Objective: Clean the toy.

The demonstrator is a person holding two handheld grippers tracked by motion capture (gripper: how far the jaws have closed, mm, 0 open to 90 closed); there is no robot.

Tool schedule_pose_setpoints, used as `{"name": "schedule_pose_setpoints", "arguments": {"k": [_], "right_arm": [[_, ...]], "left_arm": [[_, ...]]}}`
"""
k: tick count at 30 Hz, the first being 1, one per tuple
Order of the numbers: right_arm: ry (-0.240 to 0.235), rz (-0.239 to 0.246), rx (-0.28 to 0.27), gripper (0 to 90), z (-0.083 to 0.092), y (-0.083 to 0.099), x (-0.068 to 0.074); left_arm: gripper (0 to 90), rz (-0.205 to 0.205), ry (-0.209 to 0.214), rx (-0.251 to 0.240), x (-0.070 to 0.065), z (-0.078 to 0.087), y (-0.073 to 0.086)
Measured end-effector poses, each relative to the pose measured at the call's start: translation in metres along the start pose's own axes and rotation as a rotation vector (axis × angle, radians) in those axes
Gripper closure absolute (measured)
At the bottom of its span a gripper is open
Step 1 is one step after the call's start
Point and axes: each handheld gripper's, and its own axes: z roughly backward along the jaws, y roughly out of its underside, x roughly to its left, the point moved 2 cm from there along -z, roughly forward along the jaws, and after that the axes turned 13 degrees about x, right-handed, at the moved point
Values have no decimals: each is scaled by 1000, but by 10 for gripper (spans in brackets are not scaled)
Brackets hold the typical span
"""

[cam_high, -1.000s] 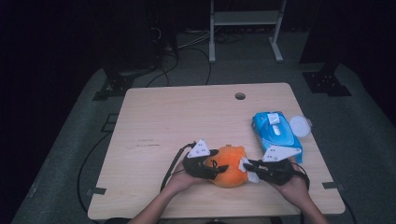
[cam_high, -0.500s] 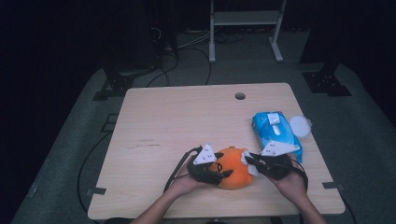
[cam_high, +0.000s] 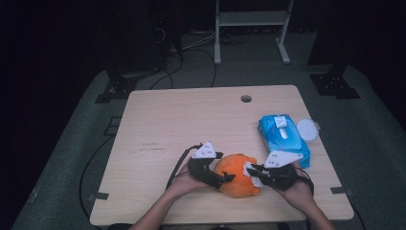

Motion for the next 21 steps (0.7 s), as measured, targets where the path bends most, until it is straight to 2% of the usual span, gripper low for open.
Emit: {"name": "schedule_pose_setpoints", "arguments": {"k": [3, 4, 6, 8, 10, 11, 12, 13, 16, 17, 19, 21], "right_arm": [[-8, 0, 1, 803, 0, 1, 0], [6, -3, 5, 802, 0, 0, 1], [10, -7, 7, 802, -1, -1, 1], [34, -22, 0, 803, 0, -2, -1], [37, -33, -4, 803, 0, -3, -2], [50, -36, -9, 803, 1, -3, -4], [66, -66, -33, 803, 5, -5, -8], [67, -82, -50, 803, 7, -7, -11], [79, -101, -75, 803, 9, -11, -15], [86, -104, -81, 803, 9, -13, -16], [90, -110, -69, 803, 4, -13, -19], [66, -109, -38, 803, -2, -10, -19]], "left_arm": [[79, 21, 21, 8, 1, -5, 2], [85, 33, 29, 10, 2, -8, 3], [182, 24, 19, 7, 2, -8, 3], [305, -5, -21, 2, -1, -6, 3], [337, -27, -60, -26, -4, -4, 1], [362, -32, -71, -50, -5, -3, 0], [391, -53, -114, -101, -8, 1, -4], [397, -53, -114, -101, -8, 1, -4], [397, -115, -206, -152, -13, 5, -8], [395, -134, -228, -151, -14, 4, -8], [377, -164, -232, -121, -17, -1, -5], [320, -169, -198, -113, -18, -1, -4]]}}
